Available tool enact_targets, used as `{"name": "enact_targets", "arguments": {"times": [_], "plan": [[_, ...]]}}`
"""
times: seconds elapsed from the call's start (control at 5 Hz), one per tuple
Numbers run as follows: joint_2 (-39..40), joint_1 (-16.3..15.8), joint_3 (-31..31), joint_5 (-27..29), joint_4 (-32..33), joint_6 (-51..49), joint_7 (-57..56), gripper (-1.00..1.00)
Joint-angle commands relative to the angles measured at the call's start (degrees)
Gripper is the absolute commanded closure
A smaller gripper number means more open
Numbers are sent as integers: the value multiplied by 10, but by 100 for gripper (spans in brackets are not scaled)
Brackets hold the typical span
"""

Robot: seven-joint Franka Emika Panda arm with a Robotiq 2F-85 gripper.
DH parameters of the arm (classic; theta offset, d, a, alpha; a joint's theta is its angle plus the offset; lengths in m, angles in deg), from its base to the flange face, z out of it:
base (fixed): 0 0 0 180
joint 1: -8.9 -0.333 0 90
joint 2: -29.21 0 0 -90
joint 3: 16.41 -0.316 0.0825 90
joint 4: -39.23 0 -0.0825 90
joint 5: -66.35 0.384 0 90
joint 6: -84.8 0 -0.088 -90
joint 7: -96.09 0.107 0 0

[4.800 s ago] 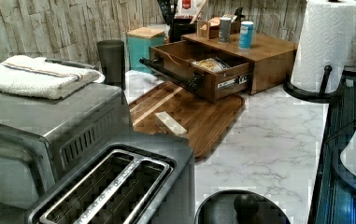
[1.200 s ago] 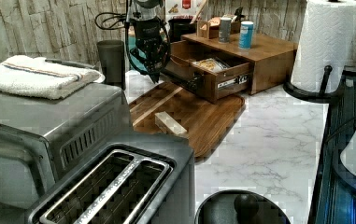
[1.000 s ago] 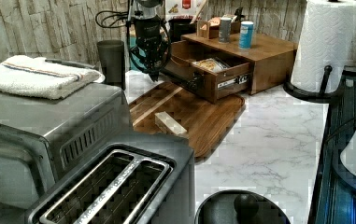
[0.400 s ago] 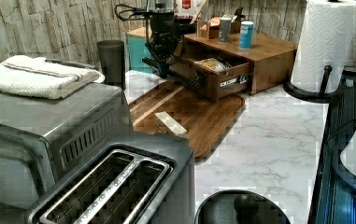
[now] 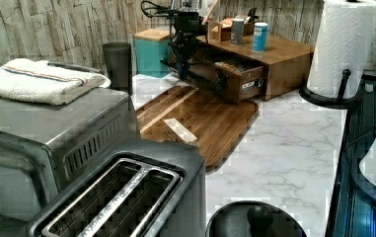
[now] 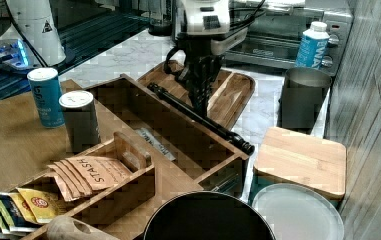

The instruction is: Close the drawer.

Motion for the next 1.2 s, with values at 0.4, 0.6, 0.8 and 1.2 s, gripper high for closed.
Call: {"name": "enact_targets", "arguments": {"times": [0.4,0.6,0.8,1.2], "plan": [[39,102,179,-81,-30,-36,26,100],[2,52,232,-136,42,21,130,100],[3,49,235,-134,42,21,129,100],[5,36,249,-124,42,21,123,100]]}}
